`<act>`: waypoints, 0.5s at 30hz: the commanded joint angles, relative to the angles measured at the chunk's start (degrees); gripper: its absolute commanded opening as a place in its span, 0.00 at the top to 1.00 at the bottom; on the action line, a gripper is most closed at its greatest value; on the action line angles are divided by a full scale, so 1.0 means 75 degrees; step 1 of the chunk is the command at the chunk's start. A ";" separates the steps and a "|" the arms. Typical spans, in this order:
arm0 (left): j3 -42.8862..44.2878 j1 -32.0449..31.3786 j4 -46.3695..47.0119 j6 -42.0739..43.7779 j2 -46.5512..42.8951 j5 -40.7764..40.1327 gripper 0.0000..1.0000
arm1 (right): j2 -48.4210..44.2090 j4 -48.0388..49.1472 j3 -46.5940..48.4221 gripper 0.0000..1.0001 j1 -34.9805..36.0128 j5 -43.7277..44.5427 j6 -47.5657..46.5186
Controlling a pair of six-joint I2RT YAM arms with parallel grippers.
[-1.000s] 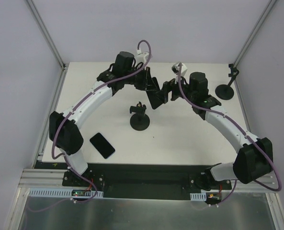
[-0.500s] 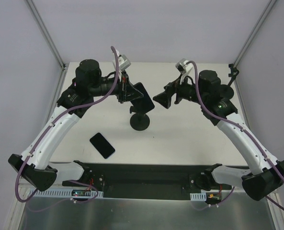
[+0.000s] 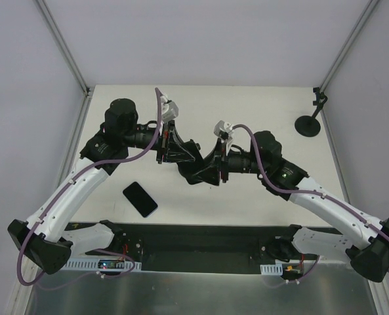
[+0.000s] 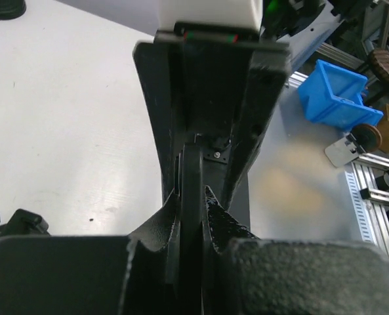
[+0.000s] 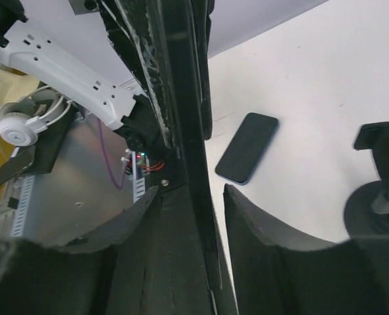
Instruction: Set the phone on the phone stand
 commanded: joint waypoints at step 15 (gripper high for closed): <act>-0.1235 -0.0035 0.6281 -0.4576 -0.0217 0.1585 0.79 | -0.0589 0.3953 -0.1531 0.99 0.0351 0.1232 0.1098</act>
